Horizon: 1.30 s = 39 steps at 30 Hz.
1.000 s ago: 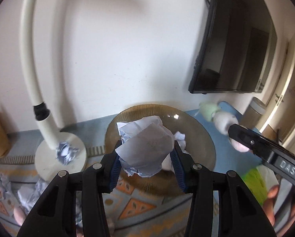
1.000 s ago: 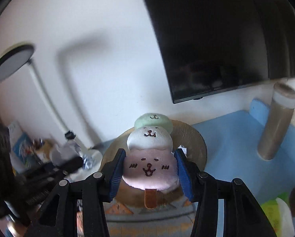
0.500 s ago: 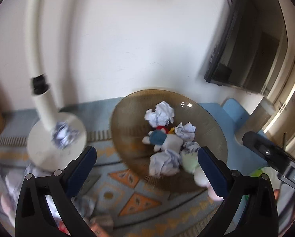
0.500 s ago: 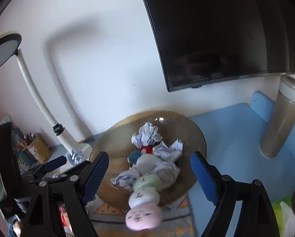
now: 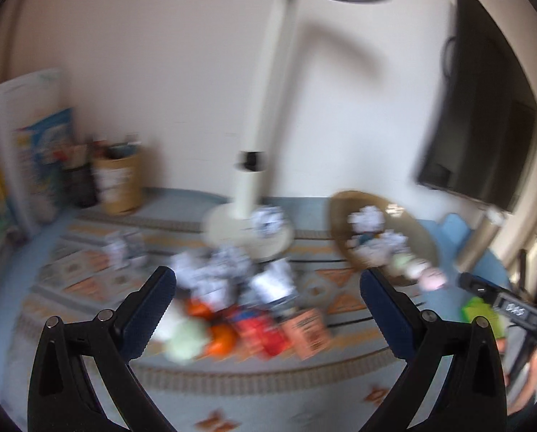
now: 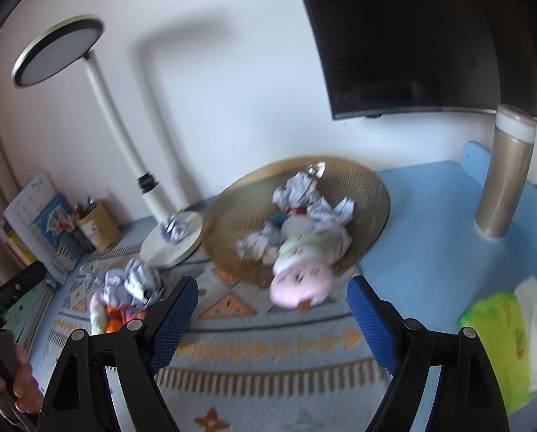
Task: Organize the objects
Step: 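Move both tools back over the desk, then grasp a paper ball with the left tool while the right tool grasps another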
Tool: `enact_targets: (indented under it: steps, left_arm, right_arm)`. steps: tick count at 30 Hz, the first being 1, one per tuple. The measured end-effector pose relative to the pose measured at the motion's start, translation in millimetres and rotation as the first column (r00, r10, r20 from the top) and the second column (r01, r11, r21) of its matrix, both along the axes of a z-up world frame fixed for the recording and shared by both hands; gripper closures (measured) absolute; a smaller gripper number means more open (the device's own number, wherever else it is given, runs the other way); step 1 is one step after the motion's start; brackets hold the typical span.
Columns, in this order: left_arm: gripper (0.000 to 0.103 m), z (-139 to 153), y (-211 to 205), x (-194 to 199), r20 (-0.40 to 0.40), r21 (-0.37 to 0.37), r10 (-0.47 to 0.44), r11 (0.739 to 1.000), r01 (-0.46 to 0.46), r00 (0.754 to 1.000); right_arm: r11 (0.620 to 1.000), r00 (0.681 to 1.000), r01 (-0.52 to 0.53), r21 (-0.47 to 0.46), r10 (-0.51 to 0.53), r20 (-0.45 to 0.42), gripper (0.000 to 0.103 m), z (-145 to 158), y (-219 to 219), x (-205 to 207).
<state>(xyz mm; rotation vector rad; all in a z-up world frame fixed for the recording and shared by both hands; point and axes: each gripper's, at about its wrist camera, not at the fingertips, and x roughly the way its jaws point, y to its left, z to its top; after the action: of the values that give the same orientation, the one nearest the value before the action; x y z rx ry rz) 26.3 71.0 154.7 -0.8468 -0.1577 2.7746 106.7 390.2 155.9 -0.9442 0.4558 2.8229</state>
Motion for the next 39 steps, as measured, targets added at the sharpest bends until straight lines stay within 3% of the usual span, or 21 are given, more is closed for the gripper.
enact_targets:
  steps: [4, 8, 10, 12, 16, 25, 26, 29, 31, 35, 39]
  left_arm:
    - [0.001, -44.4, -37.6, 11.3, 0.061, -0.051, 0.126, 0.991, -0.123, 0.990]
    - [0.001, -96.3, -62.9, 1.1, 0.152, -0.134, 0.200, 0.974, -0.181, 0.968]
    - [0.001, -111.9, -66.2, 2.0, 0.110, -0.225, 0.267, 0.945, -0.238, 0.957]
    - [0.001, -120.2, -64.0, 5.6, 0.061, -0.279, 0.268, 0.929, -0.242, 0.961]
    - [0.001, -118.2, -63.5, 8.3, 0.048, -0.257, 0.223, 0.945, -0.203, 0.974]
    - [0.001, -122.4, -70.6, 2.8, 0.142, -0.195, 0.202, 0.966, -0.173, 0.969]
    - [0.001, -122.2, -73.0, 1.1, 0.160, -0.172, 0.180, 0.973, -0.153, 0.970]
    - [0.001, -112.4, -86.0, -12.8, 0.193, -0.058, 0.093, 0.995, -0.084, 0.977]
    - [0.001, -101.1, -97.8, -32.2, 0.216, -0.001, 0.086, 0.996, -0.087, 0.973]
    - [0.001, -78.0, -118.4, -80.6, 0.174, -0.007, 0.132, 0.991, -0.133, 0.976]
    - [0.001, -86.8, -128.2, -136.2, 0.226, -0.022, 0.153, 0.988, -0.152, 0.962]
  right_arm:
    - [0.997, 0.999, -0.038, -0.068, 0.040, 0.023, 0.017, -27.7, -24.9, 5.9]
    - [0.992, 0.986, -0.097, -0.083, 0.107, 0.126, 0.017, -77.8, -65.3, -10.2]
    - [0.993, 0.982, -0.106, -0.047, 0.112, 0.150, 0.017, -93.3, -81.6, -16.5]
    - [0.994, 0.981, -0.112, -0.009, 0.112, 0.158, 0.017, -102.0, -93.1, -19.4]
    - [0.993, 0.975, -0.110, 0.048, 0.099, 0.198, 0.017, -110.6, -103.1, -27.2]
    - [0.992, 0.972, -0.111, 0.061, 0.095, 0.214, 0.017, -112.5, -102.9, -29.8]
    - [0.991, 0.969, -0.123, 0.050, 0.109, 0.220, 0.017, -112.1, -103.1, -30.4]
    - [0.977, 0.939, -0.173, -0.127, 0.203, 0.279, 0.016, -116.3, -97.8, -41.4]
    - [0.967, 0.930, -0.210, -0.141, 0.243, 0.276, 0.016, -108.1, -104.4, -49.6]
    - [0.957, 0.930, -0.283, -0.064, 0.290, 0.226, 0.016, -76.2, -133.7, -78.9]
    - [0.941, 0.925, -0.334, 0.052, 0.317, 0.208, 0.016, -64.7, -163.3, -121.8]
